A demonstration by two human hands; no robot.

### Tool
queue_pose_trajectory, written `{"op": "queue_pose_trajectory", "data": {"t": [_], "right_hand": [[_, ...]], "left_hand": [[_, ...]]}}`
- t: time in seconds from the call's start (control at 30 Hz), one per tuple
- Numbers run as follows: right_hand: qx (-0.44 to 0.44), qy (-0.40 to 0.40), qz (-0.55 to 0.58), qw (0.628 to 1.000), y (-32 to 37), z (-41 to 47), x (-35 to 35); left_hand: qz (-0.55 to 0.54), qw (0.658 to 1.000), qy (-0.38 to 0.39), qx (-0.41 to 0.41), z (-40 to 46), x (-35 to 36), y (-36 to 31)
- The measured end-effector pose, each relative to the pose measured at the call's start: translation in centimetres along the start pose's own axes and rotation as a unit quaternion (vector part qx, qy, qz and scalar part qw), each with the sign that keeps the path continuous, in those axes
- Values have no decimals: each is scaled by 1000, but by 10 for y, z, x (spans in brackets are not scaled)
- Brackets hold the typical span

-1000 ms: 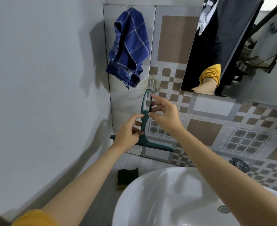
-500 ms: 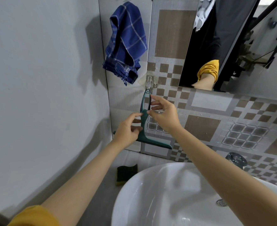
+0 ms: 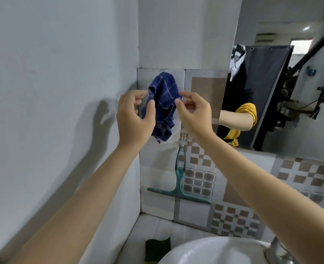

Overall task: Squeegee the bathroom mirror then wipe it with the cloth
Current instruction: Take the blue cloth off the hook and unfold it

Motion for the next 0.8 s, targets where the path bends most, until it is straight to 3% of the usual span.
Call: {"op": "queue_pose_trajectory", "data": {"t": [0.17,0.27,0.47,0.67,0.8], "right_hand": [[110,-19,-2,994,-6,35,9],[131,-22,-8,991,-9,41,11],[116,19,-52,992,-10,47,12],[87,70,-67,992,-7,56,25],[62,70,-84,992,-7,61,29]], "left_hand": [[-10,981,97,-165,52,21,6],[-38,956,175,-232,68,37,16],[-73,946,181,-257,79,51,31],[-134,909,209,-335,75,59,43],[-137,904,234,-329,70,63,42]]}}
Point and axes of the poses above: each hand's wrist, its own z-axis towards the middle knuckle, its own x-axis out of the palm, y = z × x, the point moved 5 cm from there along z, towards the middle knuckle, and after that the axes turned 6 degrees about -x, right-handed, at the moved point
